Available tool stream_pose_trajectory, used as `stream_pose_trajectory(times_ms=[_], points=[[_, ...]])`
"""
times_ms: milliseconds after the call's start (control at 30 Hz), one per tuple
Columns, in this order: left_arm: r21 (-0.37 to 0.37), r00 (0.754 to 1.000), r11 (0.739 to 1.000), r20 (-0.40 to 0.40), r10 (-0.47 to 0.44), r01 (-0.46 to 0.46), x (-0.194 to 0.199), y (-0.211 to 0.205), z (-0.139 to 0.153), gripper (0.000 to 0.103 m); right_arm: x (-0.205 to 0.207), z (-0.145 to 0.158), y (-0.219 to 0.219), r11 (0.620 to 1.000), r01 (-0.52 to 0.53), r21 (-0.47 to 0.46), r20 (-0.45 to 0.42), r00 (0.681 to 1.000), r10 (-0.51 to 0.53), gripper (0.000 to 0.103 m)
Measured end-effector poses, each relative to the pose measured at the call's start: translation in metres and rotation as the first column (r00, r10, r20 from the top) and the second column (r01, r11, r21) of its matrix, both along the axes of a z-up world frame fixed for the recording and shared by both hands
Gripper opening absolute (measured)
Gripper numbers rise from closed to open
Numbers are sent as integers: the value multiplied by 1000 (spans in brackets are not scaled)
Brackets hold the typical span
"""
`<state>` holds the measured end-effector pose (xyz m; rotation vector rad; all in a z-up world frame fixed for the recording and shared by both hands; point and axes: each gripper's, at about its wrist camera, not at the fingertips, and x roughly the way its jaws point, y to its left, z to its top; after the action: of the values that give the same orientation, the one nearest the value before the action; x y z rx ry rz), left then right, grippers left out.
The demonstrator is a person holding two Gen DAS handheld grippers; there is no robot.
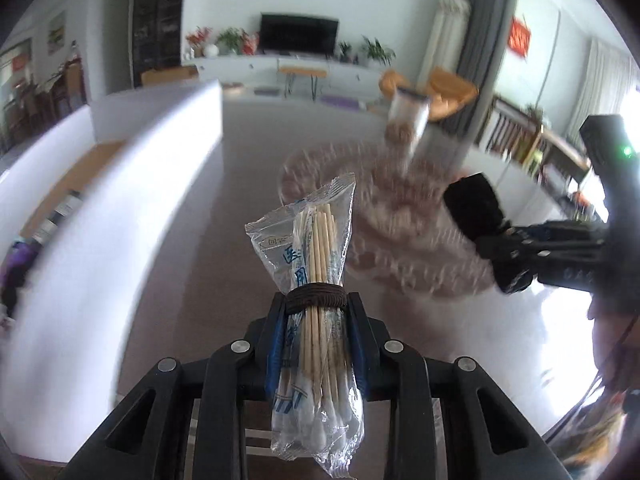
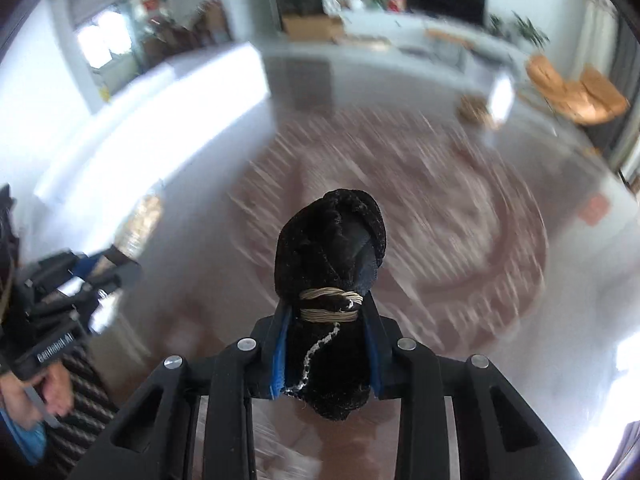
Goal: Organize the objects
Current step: 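Carry the swab bundle and pouch into the cork-floored bin and open both tools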
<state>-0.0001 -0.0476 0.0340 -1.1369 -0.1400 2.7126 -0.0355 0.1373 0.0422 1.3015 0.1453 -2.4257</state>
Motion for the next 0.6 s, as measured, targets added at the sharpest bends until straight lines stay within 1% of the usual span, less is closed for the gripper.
stream_pose_trajectory(times_ms=[33,67,100,167,200,267,300,367,433,500,567,600], points=[[20,999,999,-38,25,-25,3,-15,20,28,-3,17,-15,999,-28,-17,-32,999,27,31],[29,997,999,-59,42,-40,3,-24,32,28,-5,39,-37,997,-71,-40,-74,995,68,31],[39,993,997,-88,76,-72,3,-43,51,28,-7,54,-55,993,-106,-55,-104,990,100,31],[51,984,990,-118,134,-129,2,-76,76,28,-14,86,-102,978,-190,-89,-160,972,175,32],[43,975,983,-129,183,-179,-1,-102,88,28,-17,96,-123,969,-225,-103,-175,963,205,32],[15,961,968,-123,249,-249,-7,-135,95,28,-27,113,-172,946,-296,-132,-193,944,268,32],[-1,951,956,-101,293,-295,-12,-157,94,28,-32,116,-192,937,-320,-136,-196,936,291,32],[-25,929,930,-49,366,-367,-19,-194,84,28,-46,115,-242,921,-365,-134,-180,923,339,32],[-57,910,908,12,415,-414,-29,-220,67,29,-60,104,-284,910,-393,-129,-147,915,375,33],[-105,880,883,91,467,-458,-39,-239,45,30,-69,87,-315,909,-404,-105,-115,913,392,38],[-149,856,865,138,498,-479,-45,-246,28,31,-78,58,-342,911,-403,-89,-38,915,401,60],[-171,851,861,150,504,-479,-46,-247,21,38,-82,45,-348,912,-399,-94,7,916,401,64]])
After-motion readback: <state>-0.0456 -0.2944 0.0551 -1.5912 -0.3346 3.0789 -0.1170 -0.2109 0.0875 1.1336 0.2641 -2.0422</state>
